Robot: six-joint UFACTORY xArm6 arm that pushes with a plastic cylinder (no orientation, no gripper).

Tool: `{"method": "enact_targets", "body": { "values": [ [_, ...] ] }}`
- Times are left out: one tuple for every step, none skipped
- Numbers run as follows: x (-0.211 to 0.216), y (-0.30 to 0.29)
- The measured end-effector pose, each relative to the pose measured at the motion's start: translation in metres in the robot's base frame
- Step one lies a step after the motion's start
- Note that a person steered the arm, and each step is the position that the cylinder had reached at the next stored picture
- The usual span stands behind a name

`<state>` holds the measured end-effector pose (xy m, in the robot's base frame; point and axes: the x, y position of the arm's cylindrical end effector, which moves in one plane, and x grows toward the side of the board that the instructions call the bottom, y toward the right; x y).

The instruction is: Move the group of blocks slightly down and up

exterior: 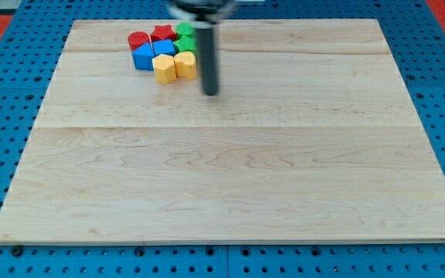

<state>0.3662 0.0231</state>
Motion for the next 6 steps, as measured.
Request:
{"method": "enact_targets", "body": {
  "values": [
    [-0.082, 0.024],
    [-0.12, 0.007],
    [-0.125, -0.025],
    [-0.119, -0.053],
    [-0.119, -0.076],
    [-0.119, -0.11]
  ]
}}
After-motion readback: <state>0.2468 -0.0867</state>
